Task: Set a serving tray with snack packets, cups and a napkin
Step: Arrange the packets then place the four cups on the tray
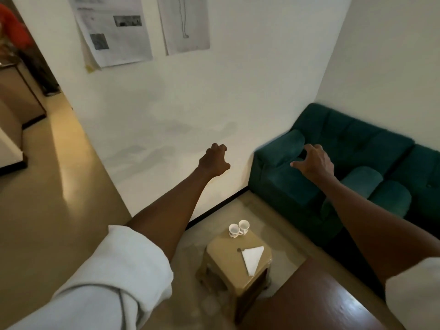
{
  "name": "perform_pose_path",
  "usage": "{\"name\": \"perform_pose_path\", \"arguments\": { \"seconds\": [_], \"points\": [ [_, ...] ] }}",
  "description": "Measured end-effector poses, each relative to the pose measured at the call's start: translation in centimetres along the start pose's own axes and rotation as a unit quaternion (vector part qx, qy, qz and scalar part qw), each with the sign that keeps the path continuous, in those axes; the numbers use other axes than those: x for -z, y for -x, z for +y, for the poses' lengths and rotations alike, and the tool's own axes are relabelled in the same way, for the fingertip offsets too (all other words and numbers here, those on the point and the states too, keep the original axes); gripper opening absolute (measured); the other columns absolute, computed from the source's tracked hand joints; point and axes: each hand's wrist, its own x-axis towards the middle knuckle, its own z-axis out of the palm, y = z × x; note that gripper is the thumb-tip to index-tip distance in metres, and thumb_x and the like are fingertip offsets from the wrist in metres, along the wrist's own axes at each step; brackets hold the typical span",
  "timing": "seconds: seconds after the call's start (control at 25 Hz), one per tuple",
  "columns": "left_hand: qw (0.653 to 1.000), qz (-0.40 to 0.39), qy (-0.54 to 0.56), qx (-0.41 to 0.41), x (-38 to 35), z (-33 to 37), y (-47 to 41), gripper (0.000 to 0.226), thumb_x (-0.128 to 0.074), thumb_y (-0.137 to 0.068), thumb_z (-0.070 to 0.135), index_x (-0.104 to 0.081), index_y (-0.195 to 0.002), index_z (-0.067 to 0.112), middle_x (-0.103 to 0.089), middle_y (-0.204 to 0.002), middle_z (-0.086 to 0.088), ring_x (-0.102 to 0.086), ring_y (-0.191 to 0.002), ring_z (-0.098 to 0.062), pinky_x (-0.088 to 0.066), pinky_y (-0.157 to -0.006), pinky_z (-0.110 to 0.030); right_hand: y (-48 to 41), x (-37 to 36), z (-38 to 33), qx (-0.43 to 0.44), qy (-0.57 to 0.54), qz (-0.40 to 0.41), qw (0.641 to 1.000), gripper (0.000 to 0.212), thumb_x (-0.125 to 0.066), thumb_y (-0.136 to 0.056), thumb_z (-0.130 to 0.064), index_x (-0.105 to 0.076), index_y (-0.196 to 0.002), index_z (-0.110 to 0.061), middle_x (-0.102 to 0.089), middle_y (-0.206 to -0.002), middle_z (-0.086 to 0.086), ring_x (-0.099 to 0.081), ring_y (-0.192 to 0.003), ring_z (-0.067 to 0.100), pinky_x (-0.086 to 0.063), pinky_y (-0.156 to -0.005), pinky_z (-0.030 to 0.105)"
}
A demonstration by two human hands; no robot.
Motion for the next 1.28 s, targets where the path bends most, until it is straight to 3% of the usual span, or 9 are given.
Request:
{"name": "perform_pose_path", "arguments": {
  "seconds": [0.28,0.52,0.76,0.96,1.04,1.16,1.28],
  "points": [
    [0.992,-0.095,0.012,0.082,-14.4,-7.8,-5.2,0.062,-0.068,-0.089,0.024,-0.044,-0.146,0.013,-0.045,-0.144,-0.012,-0.048,-0.135,-0.033,-0.049,-0.105,-0.047,-4.4,-17.9,-4.2,0.038,-0.015,-0.162,0.986,0.075,-0.080,-0.086,-0.037,-0.046,-0.151,-0.019,-0.047,-0.150,0.011,-0.053,-0.135,0.035,-0.052,-0.102,0.052],
    [0.981,-0.165,0.024,0.103,-33.2,-11.9,-8.5,0.063,-0.074,-0.086,0.025,-0.048,-0.141,0.011,-0.050,-0.141,-0.012,-0.054,-0.131,-0.032,-0.051,-0.104,-0.046,-5.0,-37.0,1.4,0.097,0.050,-0.300,0.948,0.077,-0.078,-0.090,-0.021,-0.041,-0.157,-0.023,-0.043,-0.158,0.009,-0.050,-0.139,0.031,-0.053,-0.106,0.043],
    [0.978,-0.187,-0.039,0.082,-47.3,-14.3,-10.0,0.079,-0.087,-0.078,0.029,-0.045,-0.143,0.013,-0.054,-0.140,-0.010,-0.059,-0.125,-0.031,-0.058,-0.095,-0.044,-4.8,-51.0,7.8,0.134,0.079,-0.373,0.915,0.103,-0.090,-0.077,-0.028,-0.031,-0.161,-0.026,-0.030,-0.166,0.008,-0.035,-0.148,0.041,-0.045,-0.113,0.056],
    [0.970,-0.216,-0.067,0.092,-53.6,-16.8,-10.2,0.106,-0.089,-0.075,0.023,-0.026,-0.159,0.015,-0.038,-0.157,-0.011,-0.047,-0.137,-0.036,-0.053,-0.100,-0.048,-5.0,-58.1,10.1,0.173,0.079,-0.386,0.902,0.102,-0.088,-0.079,-0.035,-0.028,-0.161,-0.027,-0.028,-0.166,0.009,-0.039,-0.145,0.044,-0.045,-0.113,0.056],
    [0.973,-0.205,-0.065,0.087,-55.2,-17.4,-10.7,0.100,-0.086,-0.079,0.024,-0.028,-0.159,0.016,-0.040,-0.154,-0.010,-0.050,-0.134,-0.035,-0.053,-0.098,-0.046,-4.7,-59.6,10.7,0.183,0.078,-0.381,0.903,0.094,-0.086,-0.081,-0.033,-0.033,-0.159,-0.026,-0.034,-0.160,0.011,-0.049,-0.136,0.044,-0.050,-0.108,0.054],
    [0.982,-0.155,-0.077,0.075,-56.2,-17.5,-11.4,0.073,-0.081,-0.084,0.025,-0.045,-0.148,0.015,-0.053,-0.139,-0.012,-0.061,-0.119,-0.032,-0.057,-0.090,-0.041,-4.8,-60.5,10.8,0.193,0.063,-0.341,0.918,0.075,-0.084,-0.082,-0.025,-0.047,-0.147,-0.020,-0.045,-0.144,0.015,-0.065,-0.113,0.041,-0.059,-0.095,0.049],
    [0.986,-0.135,-0.075,0.064,-56.6,-17.4,-12.2,0.066,-0.082,-0.083,0.025,-0.052,-0.141,0.014,-0.060,-0.130,-0.011,-0.065,-0.109,-0.030,-0.060,-0.085,-0.039,-5.2,-60.9,10.7,0.198,0.063,-0.317,0.925,0.066,-0.086,-0.080,-0.023,-0.053,-0.137,-0.019,-0.051,-0.133,0.015,-0.069,-0.102,0.037,-0.061,-0.088,0.045]
  ]
}}
